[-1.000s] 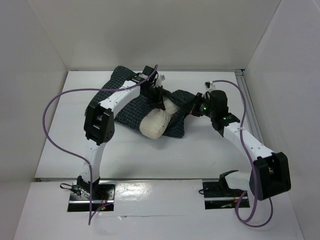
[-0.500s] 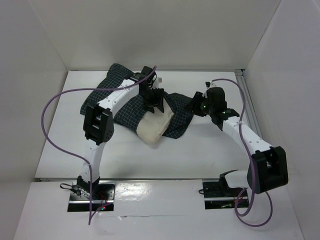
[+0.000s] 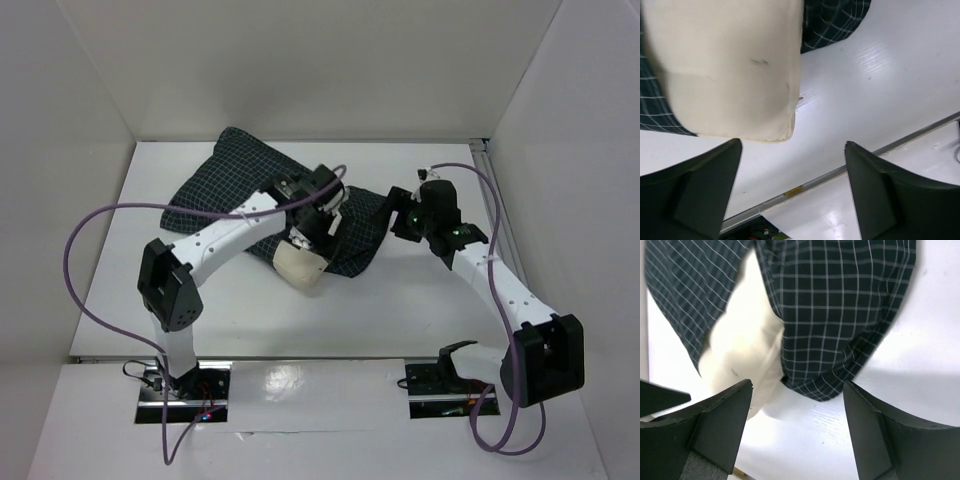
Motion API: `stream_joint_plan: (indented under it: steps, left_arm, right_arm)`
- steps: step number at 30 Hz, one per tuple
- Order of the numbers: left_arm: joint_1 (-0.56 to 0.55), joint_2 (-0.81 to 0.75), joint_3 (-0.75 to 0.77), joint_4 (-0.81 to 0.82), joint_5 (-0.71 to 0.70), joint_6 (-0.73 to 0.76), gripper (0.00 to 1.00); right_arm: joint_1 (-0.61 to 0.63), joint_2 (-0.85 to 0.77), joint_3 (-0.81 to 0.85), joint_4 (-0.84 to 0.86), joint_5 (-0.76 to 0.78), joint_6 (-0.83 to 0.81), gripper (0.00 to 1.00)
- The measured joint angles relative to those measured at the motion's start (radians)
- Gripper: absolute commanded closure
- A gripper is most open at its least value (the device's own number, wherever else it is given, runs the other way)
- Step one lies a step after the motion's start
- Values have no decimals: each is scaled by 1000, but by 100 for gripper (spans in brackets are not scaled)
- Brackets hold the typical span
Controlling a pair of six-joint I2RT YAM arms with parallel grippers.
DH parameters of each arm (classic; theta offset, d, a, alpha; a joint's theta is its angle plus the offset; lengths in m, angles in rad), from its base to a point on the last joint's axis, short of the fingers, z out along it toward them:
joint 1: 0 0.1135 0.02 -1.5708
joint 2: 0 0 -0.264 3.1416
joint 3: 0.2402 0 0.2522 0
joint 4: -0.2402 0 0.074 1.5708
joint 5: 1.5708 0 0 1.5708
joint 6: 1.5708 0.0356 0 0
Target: Put the pillow into the pillowcase
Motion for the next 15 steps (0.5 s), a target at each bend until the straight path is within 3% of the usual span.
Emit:
stream_joint_plan:
  steps: [4, 10, 12, 14, 15]
  left_arm:
    - [-86, -16, -122, 51, -106, -7, 0]
    - [-55, 18, -205, 139, -164, -6, 0]
    - [-48, 49, -204, 161, -172, -11, 14]
    - [-38, 88, -195, 166, -177, -16, 43]
    - [-31, 108, -185, 164, -179, -20, 91]
  right_arm:
    - [0, 0, -19, -33, 0, 10, 18]
    - [0, -2, -21, -61, 6, 13, 16]
    - [0, -3, -21, -66, 8, 13, 14]
    - [0, -5, -21, -68, 10, 13, 14]
    - [0, -6, -21, -69, 10, 13, 14]
